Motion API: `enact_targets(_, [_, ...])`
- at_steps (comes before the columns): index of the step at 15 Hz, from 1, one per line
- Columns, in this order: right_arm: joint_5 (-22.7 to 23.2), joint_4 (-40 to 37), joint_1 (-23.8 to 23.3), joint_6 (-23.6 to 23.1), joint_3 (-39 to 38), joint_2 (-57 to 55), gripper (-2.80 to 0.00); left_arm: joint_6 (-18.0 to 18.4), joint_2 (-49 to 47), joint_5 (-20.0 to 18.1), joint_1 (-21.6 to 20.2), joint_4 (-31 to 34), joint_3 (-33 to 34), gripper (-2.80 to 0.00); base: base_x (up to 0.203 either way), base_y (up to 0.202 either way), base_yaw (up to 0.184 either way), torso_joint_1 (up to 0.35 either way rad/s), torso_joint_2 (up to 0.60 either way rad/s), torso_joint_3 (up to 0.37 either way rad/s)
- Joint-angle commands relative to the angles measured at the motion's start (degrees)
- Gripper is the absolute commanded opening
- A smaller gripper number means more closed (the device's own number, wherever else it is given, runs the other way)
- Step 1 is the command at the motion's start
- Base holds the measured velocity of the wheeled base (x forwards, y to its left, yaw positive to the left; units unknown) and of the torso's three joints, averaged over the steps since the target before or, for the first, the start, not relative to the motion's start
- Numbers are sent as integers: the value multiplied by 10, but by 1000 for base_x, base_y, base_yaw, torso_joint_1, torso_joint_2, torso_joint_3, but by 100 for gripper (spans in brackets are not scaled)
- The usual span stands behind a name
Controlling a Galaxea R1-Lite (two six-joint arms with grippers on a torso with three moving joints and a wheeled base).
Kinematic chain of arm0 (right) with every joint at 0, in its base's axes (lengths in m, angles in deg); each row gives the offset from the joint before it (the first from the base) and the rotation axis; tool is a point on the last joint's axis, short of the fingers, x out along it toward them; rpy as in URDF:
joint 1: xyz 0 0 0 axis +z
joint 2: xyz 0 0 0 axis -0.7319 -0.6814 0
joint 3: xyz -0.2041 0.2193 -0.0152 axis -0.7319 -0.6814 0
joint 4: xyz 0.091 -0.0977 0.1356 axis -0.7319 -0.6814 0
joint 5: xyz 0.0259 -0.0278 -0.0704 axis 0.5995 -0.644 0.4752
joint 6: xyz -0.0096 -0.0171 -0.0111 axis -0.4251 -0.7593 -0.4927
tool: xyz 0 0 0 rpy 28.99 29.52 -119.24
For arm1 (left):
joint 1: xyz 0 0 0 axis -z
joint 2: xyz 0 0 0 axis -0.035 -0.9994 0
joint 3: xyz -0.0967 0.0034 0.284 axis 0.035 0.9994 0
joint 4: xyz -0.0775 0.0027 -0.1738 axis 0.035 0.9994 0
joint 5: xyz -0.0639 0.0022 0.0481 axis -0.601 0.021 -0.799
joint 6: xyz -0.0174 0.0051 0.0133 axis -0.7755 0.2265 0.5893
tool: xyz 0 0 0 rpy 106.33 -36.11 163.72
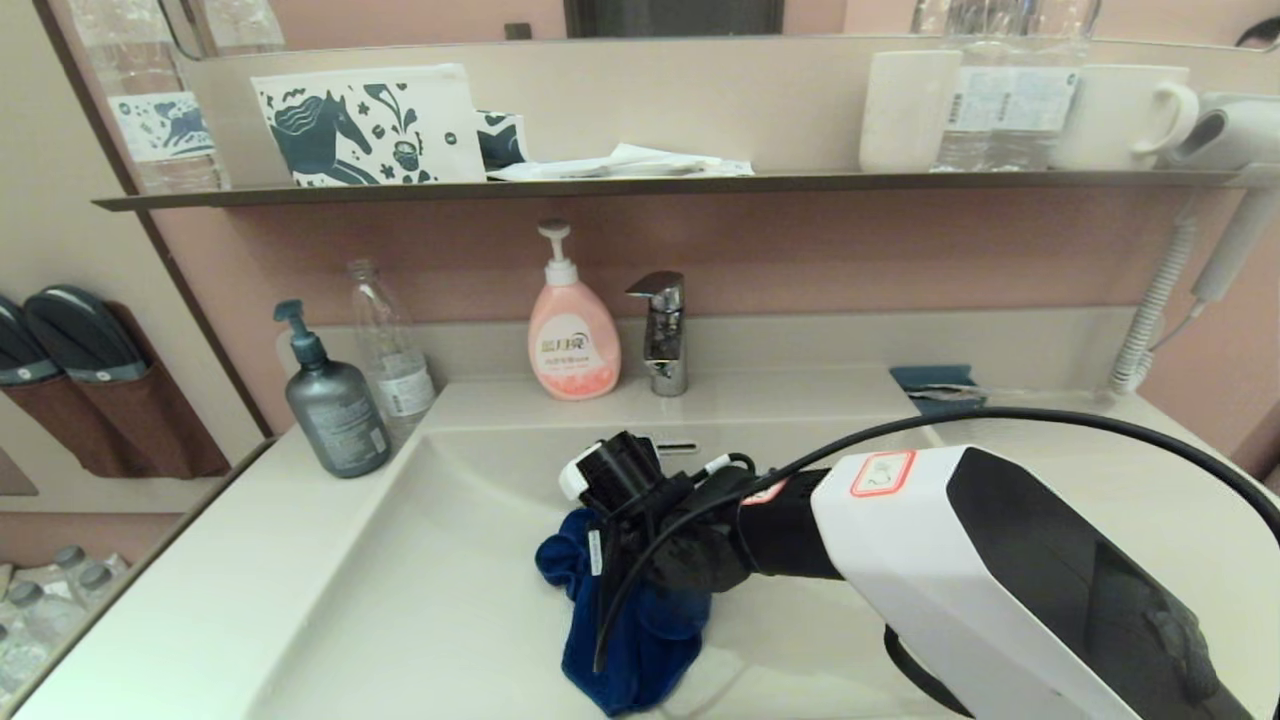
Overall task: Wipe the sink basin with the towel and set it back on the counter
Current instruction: Wipe the sink
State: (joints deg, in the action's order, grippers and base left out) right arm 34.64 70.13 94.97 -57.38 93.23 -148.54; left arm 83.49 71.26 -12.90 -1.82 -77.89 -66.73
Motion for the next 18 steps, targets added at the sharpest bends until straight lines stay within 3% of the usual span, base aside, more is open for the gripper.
enact_targets(1, [-41,-14,-8,-13,-1,13,-280,0,-1,0,0,0,0,-280,0,0,0,0,0,0])
enact_targets(6, [-109,-137,-33,-7,-3,31,-280,-1,-1,0,0,0,0,-280,0,0,0,0,0,0])
enact_targets(12, [-130,-270,-70,61,-6,53,-280,-1,-1,0,0,0,0,-280,0,0,0,0,0,0])
enact_targets(18, [-126,-344,-95,80,-59,84,-280,0,-1,0,0,0,0,-280,0,0,0,0,0,0])
